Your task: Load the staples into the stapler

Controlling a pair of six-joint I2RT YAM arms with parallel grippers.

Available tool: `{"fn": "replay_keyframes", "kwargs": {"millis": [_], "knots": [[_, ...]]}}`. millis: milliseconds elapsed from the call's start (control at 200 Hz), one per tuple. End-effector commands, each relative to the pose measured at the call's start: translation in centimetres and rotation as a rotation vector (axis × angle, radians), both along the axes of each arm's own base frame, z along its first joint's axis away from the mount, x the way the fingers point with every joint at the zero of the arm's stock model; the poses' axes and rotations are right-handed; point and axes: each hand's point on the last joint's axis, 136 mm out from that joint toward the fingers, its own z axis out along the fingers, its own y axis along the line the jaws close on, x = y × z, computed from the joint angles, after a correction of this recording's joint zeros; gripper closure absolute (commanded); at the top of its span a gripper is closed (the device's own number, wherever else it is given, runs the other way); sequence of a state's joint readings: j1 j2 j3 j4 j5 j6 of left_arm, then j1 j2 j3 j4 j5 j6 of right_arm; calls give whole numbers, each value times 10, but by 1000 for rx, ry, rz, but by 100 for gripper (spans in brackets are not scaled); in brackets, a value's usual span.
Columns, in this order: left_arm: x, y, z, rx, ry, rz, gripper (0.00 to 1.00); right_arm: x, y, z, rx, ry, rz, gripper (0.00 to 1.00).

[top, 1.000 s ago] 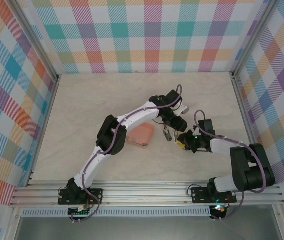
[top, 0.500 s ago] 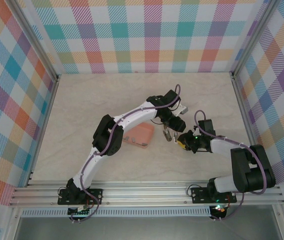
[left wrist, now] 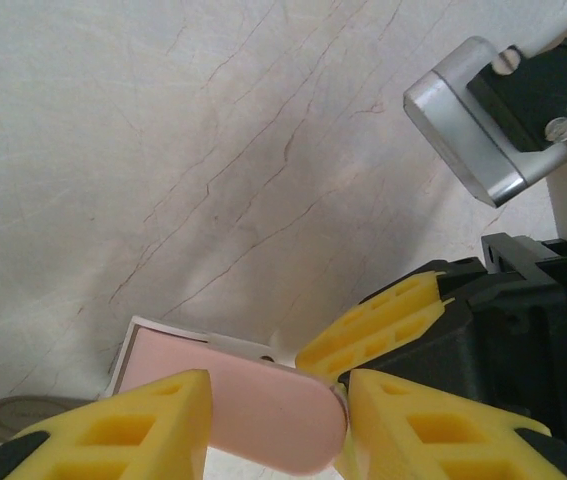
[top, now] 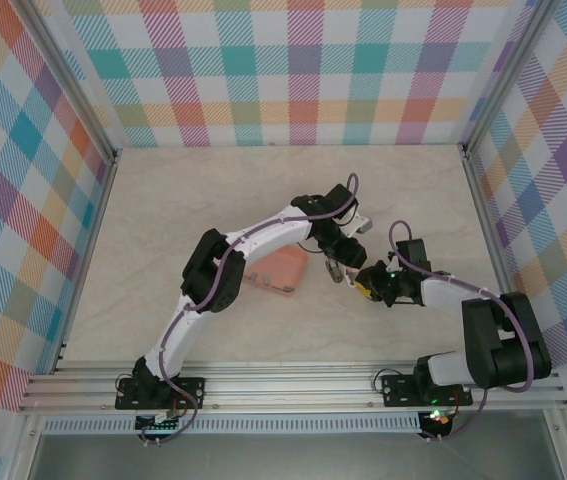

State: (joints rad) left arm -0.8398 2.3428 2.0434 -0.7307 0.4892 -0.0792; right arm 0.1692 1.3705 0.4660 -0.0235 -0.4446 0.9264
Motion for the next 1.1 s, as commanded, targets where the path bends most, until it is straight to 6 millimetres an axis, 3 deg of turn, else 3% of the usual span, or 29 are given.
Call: {"fn": "replay_keyframes", "kwargs": {"millis": [0,325,765,1095], "knots": [[-11,-3,25,-37,-16,-24,63,-10,-16,-15,-80,48,-30,79],[-14,4,12,-1,-5,-23,69,-11,-16,-14,-80,42,-30,78],[-17,12,2,27,-2,-19,69,-17,-19,-1,-95,30,-23,73],[-15,9,0,25,-3,-17,69,-16,-17,53,-62,-105,-19,64]]}}
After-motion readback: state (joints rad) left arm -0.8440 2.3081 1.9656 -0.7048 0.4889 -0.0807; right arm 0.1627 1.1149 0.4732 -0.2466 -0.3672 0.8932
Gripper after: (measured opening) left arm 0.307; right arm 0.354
